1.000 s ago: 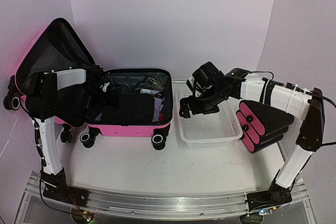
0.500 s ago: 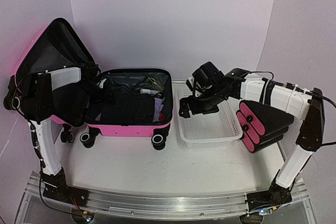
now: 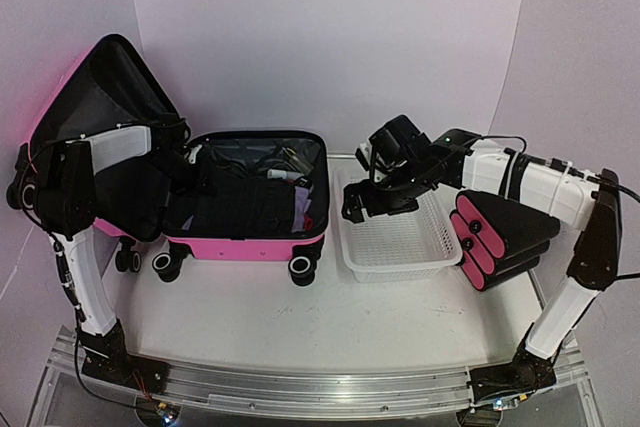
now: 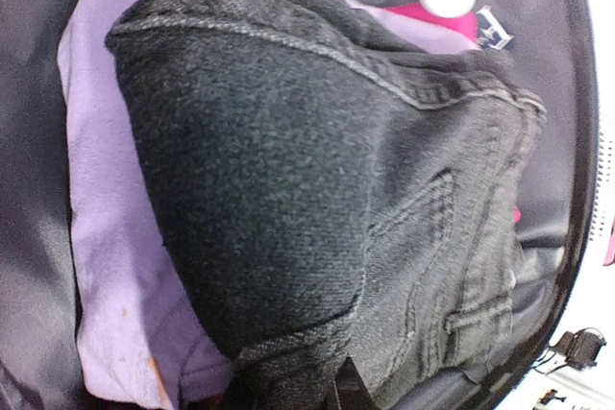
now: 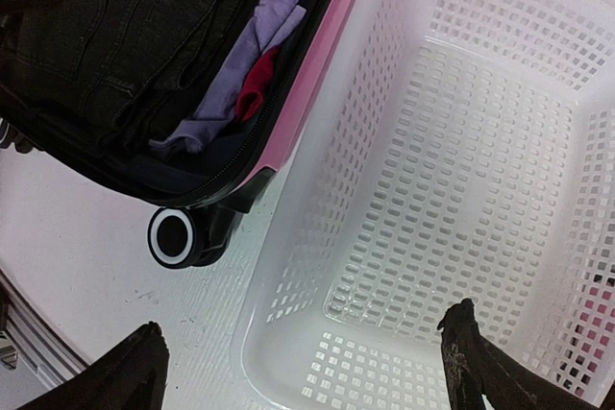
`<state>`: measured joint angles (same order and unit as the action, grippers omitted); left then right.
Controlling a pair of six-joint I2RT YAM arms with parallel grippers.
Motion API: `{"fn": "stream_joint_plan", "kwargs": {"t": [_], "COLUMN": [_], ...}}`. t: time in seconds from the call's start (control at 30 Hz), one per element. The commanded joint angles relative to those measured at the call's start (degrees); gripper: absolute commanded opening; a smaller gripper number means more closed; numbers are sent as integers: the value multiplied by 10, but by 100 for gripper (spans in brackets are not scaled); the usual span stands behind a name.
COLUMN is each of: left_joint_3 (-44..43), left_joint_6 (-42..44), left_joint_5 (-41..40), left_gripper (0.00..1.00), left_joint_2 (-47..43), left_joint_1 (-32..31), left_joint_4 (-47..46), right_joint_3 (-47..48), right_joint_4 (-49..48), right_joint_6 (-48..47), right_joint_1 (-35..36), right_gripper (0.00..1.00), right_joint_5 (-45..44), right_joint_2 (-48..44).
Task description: Open, take out, and arrange the luggage
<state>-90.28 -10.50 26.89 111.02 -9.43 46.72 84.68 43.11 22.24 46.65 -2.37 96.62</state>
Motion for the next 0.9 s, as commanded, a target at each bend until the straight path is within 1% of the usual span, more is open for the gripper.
{"fn": "stream_joint_plan", "kwargs": {"t": [0.0, 0.03, 0.13, 0.2, 0.33, 0.4, 0.5, 0.6, 0.7, 0.87], "left_joint_3": [-16, -18, -26, -29, -29, -36, -48, -56, -56, -57], "left_joint_6": [19, 28, 52, 66, 101, 128, 165, 223, 277, 341], "left_joint_5": [-20, -33, -61, -75, -128, -151, -184, -223, -238, -243], "left_gripper": [2, 0, 0, 0, 0, 0, 0, 0, 0, 0], "left_joint_2": [-86, -95, -115, -126, -153, -167, -193, -220, -243, -276], "left_joint_1": [-33, -43, -70, -91, -130, -146, -168, -206, -235, -250], "left_joint_4": [-4, -4, -2, -1, -1, -1, 0, 2, 1, 1], "right_joint_3": [0, 1, 9, 19, 27, 37, 63, 102, 132, 175], "right_joint_4": [-19, -19, -20, -19, -43, -55, -67, -72, -92, -141], "right_joint_6": [-28, -34, -71, -103, -206, -255, -296, -326, -354, -409], "right_joint_1": [-1, -1, -3, -6, -15, -18, -23, -27, -27, -28], "right_gripper": [98, 98, 98, 98, 98, 98, 98, 98, 98, 98], "right_joint_5": [-26, -28, -16, 8, 92, 116, 141, 170, 205, 269], "right_joint_2": [-35, -35, -32, -25, -18, -12, 5, 30, 49, 79]}}
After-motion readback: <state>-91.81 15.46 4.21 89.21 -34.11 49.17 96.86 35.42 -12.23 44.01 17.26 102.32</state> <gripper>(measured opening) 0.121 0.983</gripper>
